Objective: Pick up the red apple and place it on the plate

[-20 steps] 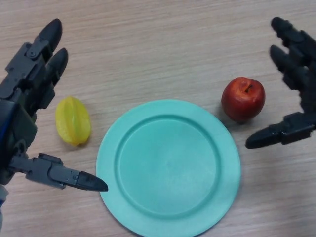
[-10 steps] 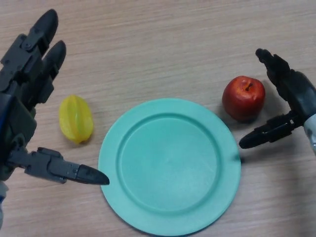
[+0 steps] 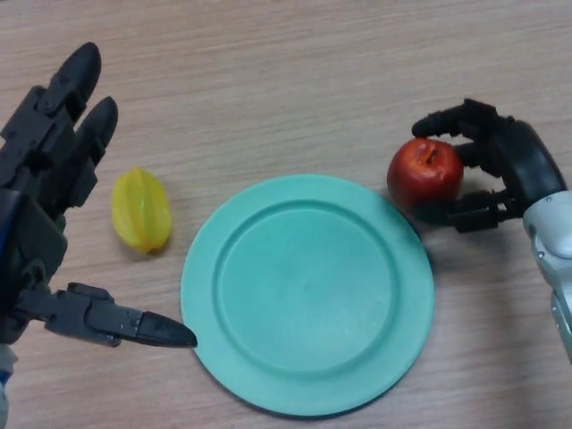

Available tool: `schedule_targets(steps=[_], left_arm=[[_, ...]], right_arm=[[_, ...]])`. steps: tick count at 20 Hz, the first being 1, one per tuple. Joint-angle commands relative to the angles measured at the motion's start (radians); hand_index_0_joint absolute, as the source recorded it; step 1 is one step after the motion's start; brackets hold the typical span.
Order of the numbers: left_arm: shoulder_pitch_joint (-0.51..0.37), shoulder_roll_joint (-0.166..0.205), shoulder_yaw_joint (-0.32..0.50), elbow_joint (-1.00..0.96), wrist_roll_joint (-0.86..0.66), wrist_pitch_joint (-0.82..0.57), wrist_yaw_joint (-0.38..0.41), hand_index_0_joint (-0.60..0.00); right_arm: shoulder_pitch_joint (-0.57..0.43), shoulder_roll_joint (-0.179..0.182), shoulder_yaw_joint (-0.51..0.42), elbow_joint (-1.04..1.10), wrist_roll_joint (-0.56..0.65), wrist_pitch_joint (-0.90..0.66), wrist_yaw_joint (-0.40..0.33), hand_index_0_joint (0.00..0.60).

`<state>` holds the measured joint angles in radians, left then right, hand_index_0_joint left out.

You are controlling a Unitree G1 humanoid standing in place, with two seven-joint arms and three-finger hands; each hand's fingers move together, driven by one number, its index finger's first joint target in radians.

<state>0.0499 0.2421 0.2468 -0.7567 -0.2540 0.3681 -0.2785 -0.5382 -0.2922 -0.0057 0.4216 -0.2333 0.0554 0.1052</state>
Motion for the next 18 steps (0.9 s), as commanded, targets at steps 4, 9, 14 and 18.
schedule_targets(steps=[4,9,14,18], left_arm=[[-0.056,0.062,0.093,-0.083,-0.031,-0.087,0.045,0.000],[-0.045,0.062,0.084,-0.065,-0.016,-0.125,0.002,0.000],[-0.041,0.057,0.099,-0.065,-0.038,-0.132,-0.010,0.000],[-0.040,0.067,0.145,-0.055,-0.101,-0.112,-0.016,0.000]], right_arm=[[0.023,0.034,-0.003,-0.395,0.065,0.085,0.010,0.600],[0.221,0.100,0.197,-0.695,0.011,0.212,0.055,0.600],[0.289,0.102,0.311,-0.720,0.024,0.197,0.018,0.402],[0.272,0.102,0.334,-0.794,0.092,0.290,-0.005,0.000]])
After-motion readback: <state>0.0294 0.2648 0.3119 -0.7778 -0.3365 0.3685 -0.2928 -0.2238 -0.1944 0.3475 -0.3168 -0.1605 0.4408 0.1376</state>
